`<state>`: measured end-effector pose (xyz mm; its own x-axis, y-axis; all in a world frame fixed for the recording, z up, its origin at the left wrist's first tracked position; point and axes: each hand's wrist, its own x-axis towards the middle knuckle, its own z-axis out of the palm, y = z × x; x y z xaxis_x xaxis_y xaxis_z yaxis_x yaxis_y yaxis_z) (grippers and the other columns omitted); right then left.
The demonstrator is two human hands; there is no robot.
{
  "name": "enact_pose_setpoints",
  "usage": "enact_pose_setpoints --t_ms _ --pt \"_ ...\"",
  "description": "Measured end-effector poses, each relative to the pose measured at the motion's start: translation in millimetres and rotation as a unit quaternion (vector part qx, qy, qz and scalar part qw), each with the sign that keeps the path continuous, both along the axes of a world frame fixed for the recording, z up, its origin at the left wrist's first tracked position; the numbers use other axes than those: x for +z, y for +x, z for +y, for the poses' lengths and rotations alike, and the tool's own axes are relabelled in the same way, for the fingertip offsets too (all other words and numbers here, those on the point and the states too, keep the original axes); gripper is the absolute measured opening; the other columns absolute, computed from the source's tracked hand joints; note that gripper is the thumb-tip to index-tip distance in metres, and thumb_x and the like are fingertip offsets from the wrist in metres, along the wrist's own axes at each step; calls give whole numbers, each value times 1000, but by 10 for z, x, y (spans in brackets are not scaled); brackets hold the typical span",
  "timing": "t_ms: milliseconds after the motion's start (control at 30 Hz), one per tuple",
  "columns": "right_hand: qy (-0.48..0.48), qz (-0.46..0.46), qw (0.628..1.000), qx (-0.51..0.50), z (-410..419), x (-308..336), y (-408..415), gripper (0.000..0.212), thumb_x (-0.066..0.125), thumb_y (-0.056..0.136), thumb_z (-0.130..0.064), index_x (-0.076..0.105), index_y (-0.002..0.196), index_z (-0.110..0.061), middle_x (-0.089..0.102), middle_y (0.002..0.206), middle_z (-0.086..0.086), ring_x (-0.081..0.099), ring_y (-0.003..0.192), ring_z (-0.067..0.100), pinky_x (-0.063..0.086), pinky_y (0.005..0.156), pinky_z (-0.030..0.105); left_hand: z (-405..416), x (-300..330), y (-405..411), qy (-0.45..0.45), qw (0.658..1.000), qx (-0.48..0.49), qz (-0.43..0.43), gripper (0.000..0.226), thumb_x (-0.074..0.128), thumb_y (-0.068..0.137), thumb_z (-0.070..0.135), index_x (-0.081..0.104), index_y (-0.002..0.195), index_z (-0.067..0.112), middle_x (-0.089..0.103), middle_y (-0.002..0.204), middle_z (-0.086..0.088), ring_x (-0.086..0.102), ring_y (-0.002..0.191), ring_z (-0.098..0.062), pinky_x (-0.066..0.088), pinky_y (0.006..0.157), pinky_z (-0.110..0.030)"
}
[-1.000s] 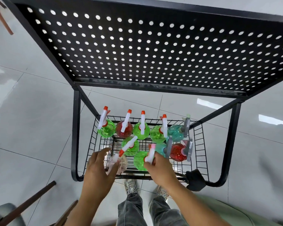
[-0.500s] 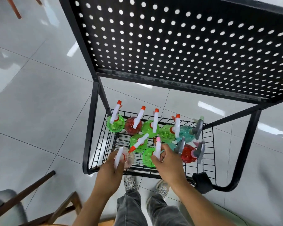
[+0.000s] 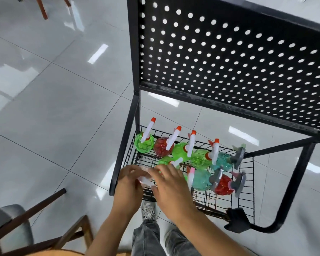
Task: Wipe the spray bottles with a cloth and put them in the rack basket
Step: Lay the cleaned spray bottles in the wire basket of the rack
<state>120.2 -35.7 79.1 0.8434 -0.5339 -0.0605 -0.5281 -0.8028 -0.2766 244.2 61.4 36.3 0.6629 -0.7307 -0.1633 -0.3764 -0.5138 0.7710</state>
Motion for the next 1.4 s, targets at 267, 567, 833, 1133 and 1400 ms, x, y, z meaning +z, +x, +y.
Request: enact_pose_setpoints --t_ms 267,567,833,1133,1400 --pt "46 128 991 -14 12 2 368 21 59 105 -29 61 124 -20 76 93 6 74 87 31 39 61 35 96 -42 -184 19 989 109 97 62 59 106 13 35 163 8 43 161 3 48 144 -17 43 118 -38" --pt "140 48 986 -70 -180 5 136 40 55 105 -18 61 141 -33 70 124 -7 72 99 20 54 80 35 55 -81 -151 55 984 81 151 53 65 97 54 55 146 34 60 129 5 70 104 -10 61 94 -45" --pt "189 195 962 -10 13 17 -342 43 49 109 -35 45 151 -36 44 149 -12 69 109 23 52 91 37 -192 -42 -19 52 987 59 144 39 68 103 22 60 141 17 57 130 3 65 89 5 56 87 -36" --pt "180 329 927 19 196 -326 -408 74 58 102 -7 18 161 -27 19 167 15 67 108 39 52 90 45 -383 -67 127 56 977 77 190 17 63 104 25 59 120 30 65 108 11 67 93 -12 61 83 -47" --pt "144 336 930 37 212 -341 -329 83 53 98 3 10 163 -24 46 147 22 68 99 39 38 70 41 -388 -119 150 55 978 78 185 10 63 104 37 57 112 34 66 105 10 67 89 -17 54 74 -36"
